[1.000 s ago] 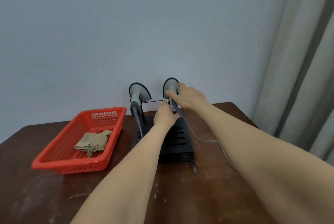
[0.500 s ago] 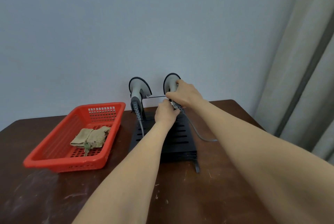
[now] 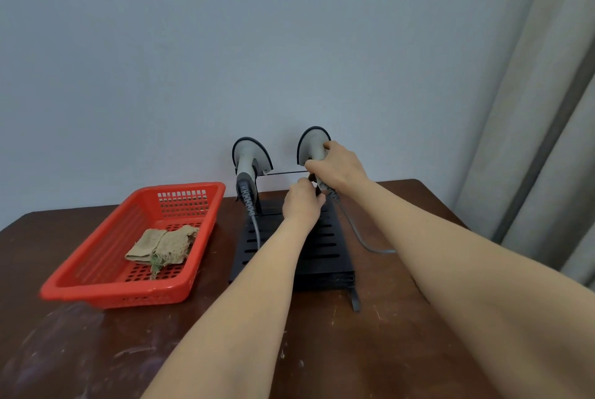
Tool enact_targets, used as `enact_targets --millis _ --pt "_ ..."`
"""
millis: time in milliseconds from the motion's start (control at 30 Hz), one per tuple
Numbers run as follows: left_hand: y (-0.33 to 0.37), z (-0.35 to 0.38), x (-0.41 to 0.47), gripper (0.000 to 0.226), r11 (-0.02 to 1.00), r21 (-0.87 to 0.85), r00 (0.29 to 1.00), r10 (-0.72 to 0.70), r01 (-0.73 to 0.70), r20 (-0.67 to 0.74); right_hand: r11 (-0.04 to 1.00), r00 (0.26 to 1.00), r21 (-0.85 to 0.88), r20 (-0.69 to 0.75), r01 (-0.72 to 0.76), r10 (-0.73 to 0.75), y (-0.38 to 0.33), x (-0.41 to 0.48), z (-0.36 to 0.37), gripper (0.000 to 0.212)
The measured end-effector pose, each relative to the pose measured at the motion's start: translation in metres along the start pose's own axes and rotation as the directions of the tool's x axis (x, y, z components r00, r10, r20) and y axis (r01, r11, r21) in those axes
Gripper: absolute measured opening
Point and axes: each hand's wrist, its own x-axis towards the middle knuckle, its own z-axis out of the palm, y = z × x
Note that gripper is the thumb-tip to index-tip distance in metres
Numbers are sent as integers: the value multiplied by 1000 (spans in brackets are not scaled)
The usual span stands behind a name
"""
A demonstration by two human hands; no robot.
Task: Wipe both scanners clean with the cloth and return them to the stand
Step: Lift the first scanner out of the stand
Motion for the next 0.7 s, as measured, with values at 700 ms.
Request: enact_targets --millis 700 --pt "15 -20 -13 39 989 112 994 -103 101 17 948 1000 319 -16 7 -2 -7 -21 -48 62"
